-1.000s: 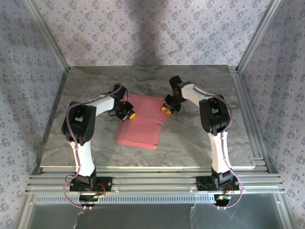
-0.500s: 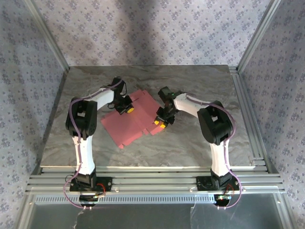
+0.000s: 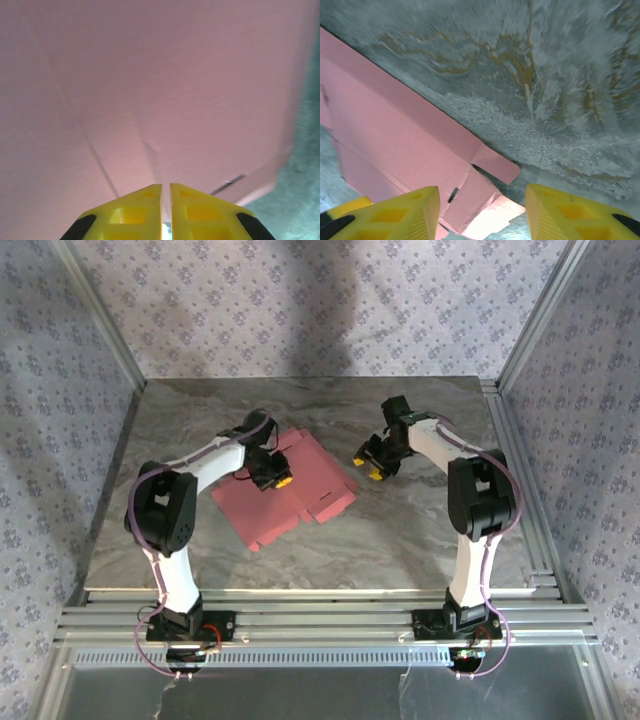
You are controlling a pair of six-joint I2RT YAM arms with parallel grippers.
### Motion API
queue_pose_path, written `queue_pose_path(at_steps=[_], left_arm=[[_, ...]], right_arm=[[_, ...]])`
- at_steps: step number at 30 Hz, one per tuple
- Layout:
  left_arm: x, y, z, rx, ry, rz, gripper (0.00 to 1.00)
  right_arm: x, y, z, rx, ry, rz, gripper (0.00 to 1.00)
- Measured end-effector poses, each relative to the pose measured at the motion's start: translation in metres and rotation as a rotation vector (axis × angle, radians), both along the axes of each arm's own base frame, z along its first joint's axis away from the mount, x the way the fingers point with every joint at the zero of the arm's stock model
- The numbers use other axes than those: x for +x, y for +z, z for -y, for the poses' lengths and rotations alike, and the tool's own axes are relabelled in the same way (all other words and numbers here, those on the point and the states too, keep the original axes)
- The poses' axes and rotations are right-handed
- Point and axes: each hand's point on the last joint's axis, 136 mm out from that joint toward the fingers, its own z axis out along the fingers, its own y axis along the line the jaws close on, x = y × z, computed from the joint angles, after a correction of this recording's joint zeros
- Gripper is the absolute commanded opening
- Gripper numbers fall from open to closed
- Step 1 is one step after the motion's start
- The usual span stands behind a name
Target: Fold the paper box
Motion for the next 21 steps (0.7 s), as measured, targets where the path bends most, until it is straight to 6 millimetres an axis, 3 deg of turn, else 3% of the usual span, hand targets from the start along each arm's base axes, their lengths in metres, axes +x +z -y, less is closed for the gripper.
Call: queue_pose_path(at_steps=[5, 21], left_arm=[[-0.021, -0.034, 0.003, 0.035, -0.039, -0.083, 0.1], [-0.025, -0.034, 0.013, 0.043, -0.084, -0.051, 0.09]], right_arm=[[-0.023, -0.029, -0.014, 0.0, 0.071, -0.07, 0.55], [-0.035, -0.033, -0.025, 0.023, 0.2, -0.067, 0.55]])
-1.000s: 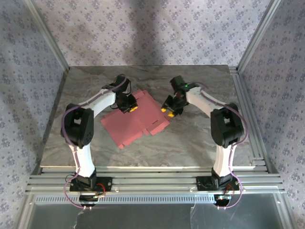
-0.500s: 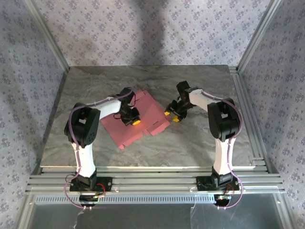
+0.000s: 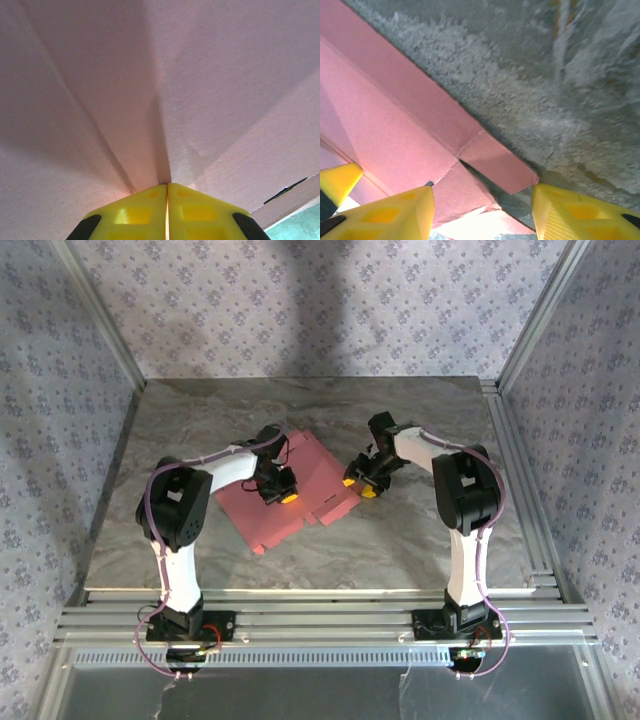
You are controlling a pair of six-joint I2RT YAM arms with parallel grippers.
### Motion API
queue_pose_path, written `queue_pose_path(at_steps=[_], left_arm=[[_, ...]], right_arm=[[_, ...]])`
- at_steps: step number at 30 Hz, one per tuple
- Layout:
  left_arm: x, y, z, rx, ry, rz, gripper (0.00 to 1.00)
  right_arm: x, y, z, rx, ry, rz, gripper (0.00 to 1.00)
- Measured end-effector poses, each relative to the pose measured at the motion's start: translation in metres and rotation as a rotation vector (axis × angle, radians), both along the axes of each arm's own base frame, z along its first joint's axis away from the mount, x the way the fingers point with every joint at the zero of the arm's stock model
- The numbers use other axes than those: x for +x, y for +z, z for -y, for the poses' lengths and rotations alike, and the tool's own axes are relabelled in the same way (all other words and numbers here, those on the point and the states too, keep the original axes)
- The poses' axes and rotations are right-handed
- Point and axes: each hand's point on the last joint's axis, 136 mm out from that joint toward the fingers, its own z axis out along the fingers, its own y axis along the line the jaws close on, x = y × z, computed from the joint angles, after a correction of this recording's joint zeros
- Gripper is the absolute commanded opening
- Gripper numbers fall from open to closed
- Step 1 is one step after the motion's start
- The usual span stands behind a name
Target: Fold the paper box
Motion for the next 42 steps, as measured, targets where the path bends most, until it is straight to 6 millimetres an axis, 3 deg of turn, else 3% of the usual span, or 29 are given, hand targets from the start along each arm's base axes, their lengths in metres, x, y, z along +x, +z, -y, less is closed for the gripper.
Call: queue_pose_path(at_steps=[5, 17, 35, 38, 42], left_arm=[[0.0, 0.0, 0.0, 0.001, -0.003, -0.001, 0.09], [-0.001, 0.001, 0.0, 0.004, -0.01, -0.001, 0.08], [-0.005, 0.004, 0.0, 0.019, -0.025, -0.004, 0.08], [-0.011, 0.013, 0.001, 0.024, -0.034, 0.0, 0.09], [-0.019, 0.044, 0.019, -0.027, -0.058, 0.048, 0.1]], right_arm=[[-0.015, 0.01, -0.014, 0.045, 0.033, -0.021, 0.53], [-0.024, 0.034, -0.017, 0.099, 0.03, -0.013, 0.47], [-0.065, -0.006, 0.004, 0.124, -0.056, -0.14, 0.43], [-0.064, -0.002, 0.007, 0.133, -0.072, -0.111, 0.44], [-0.066, 0.002, 0.013, 0.143, -0.09, -0.087, 0.47]])
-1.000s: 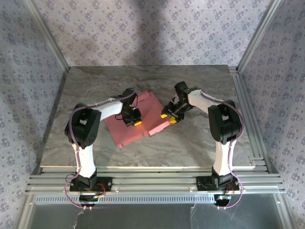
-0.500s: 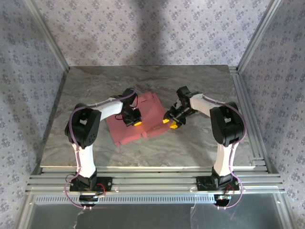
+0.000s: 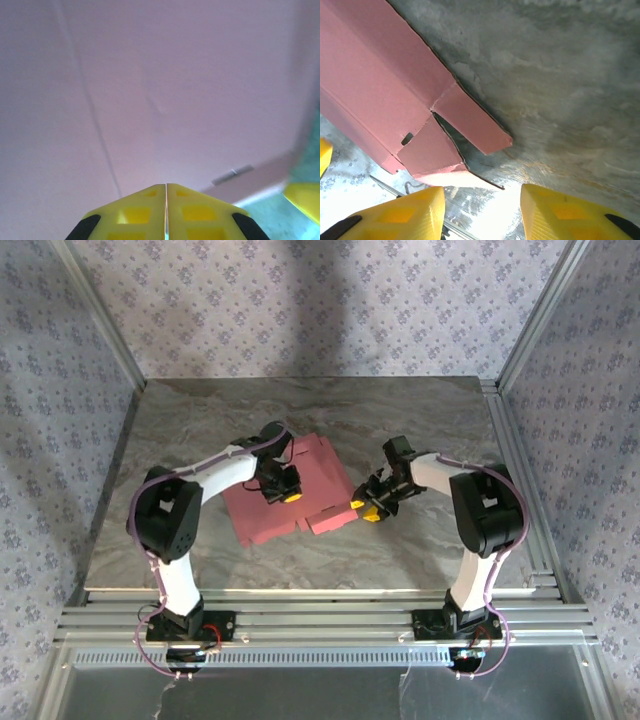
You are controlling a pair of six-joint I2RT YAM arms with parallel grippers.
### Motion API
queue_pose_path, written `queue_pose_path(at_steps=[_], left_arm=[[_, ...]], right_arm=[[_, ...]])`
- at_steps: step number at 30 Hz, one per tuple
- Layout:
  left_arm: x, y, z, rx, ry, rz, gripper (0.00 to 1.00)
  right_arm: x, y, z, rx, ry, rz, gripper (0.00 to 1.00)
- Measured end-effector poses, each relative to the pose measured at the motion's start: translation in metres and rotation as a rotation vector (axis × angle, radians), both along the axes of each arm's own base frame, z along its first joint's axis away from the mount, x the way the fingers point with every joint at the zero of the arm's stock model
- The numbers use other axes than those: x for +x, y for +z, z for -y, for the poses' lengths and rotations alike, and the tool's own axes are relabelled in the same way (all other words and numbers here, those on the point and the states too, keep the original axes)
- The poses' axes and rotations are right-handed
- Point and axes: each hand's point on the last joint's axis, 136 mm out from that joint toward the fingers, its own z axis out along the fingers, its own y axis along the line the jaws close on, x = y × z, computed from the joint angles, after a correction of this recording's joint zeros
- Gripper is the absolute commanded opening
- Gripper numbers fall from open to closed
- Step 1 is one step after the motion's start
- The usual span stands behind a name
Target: Fold the paper box
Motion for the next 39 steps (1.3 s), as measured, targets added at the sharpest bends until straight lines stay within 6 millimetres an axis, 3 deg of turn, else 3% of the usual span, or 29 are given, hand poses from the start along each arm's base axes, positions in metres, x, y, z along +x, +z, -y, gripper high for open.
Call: queue_pose_path(at_steps=[4, 9, 21, 28, 39], left_arm=[[-0.017, 0.017, 0.025, -0.072, -0.025, 0.012, 0.1], [-0.037, -0.005, 0.031, -0.072, -0.019, -0.059, 0.09], [-0.039, -0.041, 0.029, -0.029, -0.014, -0.125, 0.08], [-0.039, -0.042, 0.029, -0.027, -0.017, -0.125, 0.08], [-0.038, -0.042, 0.029, -0.022, -0.021, -0.121, 0.08]], right_arm=[[0.004, -0.001, -0.001, 0.005, 0.003, 0.016, 0.47], [0.002, -0.006, -0.007, 0.01, 0.023, 0.021, 0.47], [-0.002, -0.003, -0.021, 0.033, 0.044, 0.036, 0.46], [-0.006, 0.005, -0.024, 0.051, 0.046, 0.049, 0.44], [-0.009, 0.012, -0.028, 0.076, 0.022, 0.049, 0.27]])
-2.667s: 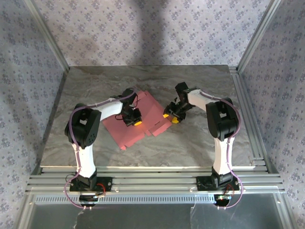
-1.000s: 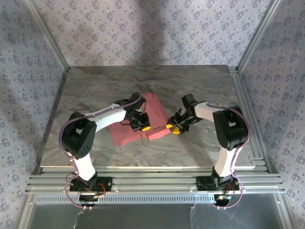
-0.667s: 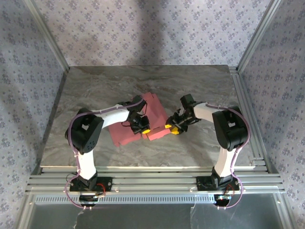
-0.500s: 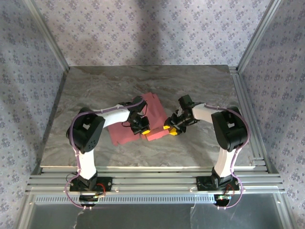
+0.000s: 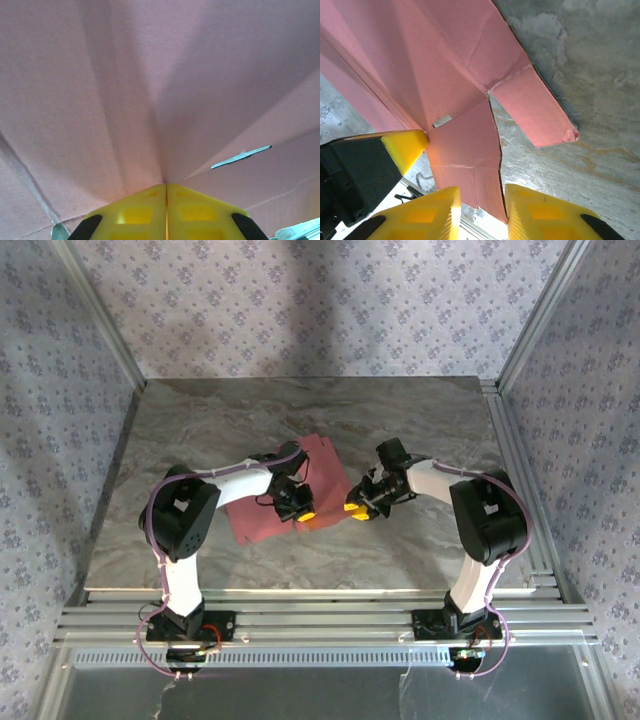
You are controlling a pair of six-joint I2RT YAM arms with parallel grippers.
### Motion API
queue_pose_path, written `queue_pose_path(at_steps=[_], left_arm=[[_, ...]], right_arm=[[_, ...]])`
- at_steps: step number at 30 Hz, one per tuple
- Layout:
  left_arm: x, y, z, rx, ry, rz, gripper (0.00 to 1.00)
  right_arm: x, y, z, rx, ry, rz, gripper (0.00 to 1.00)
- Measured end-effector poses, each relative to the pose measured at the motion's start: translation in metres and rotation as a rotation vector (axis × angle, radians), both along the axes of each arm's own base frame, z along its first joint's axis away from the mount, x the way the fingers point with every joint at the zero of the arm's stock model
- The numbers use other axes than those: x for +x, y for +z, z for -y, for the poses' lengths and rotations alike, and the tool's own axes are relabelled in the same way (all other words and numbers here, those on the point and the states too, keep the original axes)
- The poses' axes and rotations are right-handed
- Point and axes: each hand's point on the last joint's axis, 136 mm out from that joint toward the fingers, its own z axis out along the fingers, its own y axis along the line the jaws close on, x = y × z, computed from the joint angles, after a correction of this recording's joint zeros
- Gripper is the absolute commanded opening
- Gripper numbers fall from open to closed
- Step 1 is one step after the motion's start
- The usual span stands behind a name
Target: Fold the paper box
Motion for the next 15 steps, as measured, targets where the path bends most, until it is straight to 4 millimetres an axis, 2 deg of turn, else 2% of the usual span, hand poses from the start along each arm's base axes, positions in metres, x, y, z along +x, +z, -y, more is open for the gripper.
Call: queue_pose_path(at_steps=[4, 6, 10, 13, 15], left_arm=[[0.002, 0.003, 0.001, 0.001, -0.003, 0.008, 0.07], [0.005, 0.005, 0.002, 0.001, -0.005, 0.02, 0.07], [0.011, 0.016, -0.003, 0.03, -0.006, 0.061, 0.12], [0.02, 0.05, -0.008, 0.049, -0.015, 0.149, 0.24], [0.033, 0.094, -0.008, 0.031, -0.027, 0.269, 0.33]], right_arm=[[-0.005, -0.004, 0.0, -0.004, -0.005, -0.017, 0.13], [-0.006, -0.005, 0.001, -0.005, -0.014, -0.028, 0.01], [-0.002, -0.004, 0.001, -0.008, -0.04, -0.03, 0.0], [0.003, 0.006, 0.002, -0.011, -0.083, -0.018, 0.0], [0.013, 0.025, 0.002, -0.009, -0.121, 0.013, 0.0]])
